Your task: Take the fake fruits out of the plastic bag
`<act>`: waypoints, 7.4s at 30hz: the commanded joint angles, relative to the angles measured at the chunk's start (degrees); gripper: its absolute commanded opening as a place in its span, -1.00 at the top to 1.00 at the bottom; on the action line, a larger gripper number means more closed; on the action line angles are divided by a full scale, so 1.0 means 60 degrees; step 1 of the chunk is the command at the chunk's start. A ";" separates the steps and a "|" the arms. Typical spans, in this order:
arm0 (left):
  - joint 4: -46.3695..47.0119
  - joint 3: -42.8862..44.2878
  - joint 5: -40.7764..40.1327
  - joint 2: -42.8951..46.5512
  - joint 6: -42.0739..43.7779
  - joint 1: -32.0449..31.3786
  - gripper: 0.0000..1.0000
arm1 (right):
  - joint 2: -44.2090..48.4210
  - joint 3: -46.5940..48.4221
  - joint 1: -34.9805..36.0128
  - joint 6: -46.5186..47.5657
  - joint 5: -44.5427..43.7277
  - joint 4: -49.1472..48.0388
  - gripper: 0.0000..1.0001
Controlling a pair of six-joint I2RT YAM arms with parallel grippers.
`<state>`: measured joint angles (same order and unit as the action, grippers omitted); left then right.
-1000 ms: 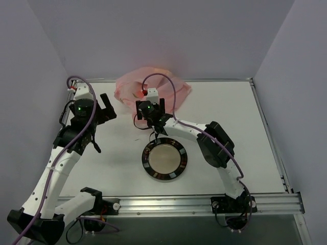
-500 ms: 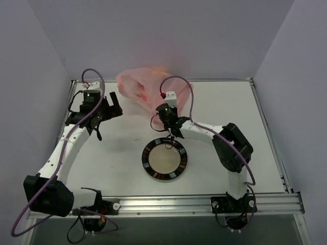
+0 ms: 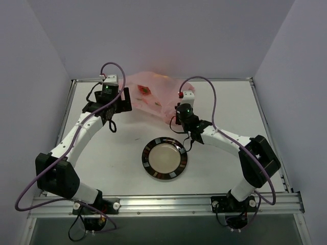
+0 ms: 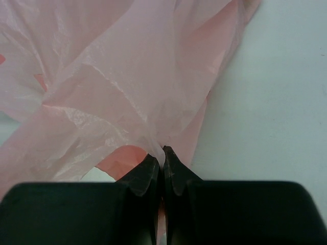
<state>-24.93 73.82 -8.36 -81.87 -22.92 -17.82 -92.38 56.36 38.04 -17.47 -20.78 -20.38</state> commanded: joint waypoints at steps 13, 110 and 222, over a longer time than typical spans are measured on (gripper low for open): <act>0.2089 0.1862 0.0397 -0.1988 0.1037 -0.0031 0.93 | 0.1422 -0.0765 -0.1679 0.0100 0.2377 -0.0631 1.00; 0.1914 -0.5258 -0.2869 0.4533 -0.2172 -0.4544 0.95 | 0.1802 -0.0735 0.3121 -0.0018 0.1252 -0.1715 1.00; 0.4740 -0.5611 -0.3279 0.3068 -0.2084 -0.3138 0.95 | -0.1438 0.3499 0.0369 -0.1994 0.2876 -0.1878 1.00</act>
<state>0.91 34.41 -26.11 -63.86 -36.29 -37.08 -107.15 79.07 40.45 -26.17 -6.02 -31.29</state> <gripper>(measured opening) 0.027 0.145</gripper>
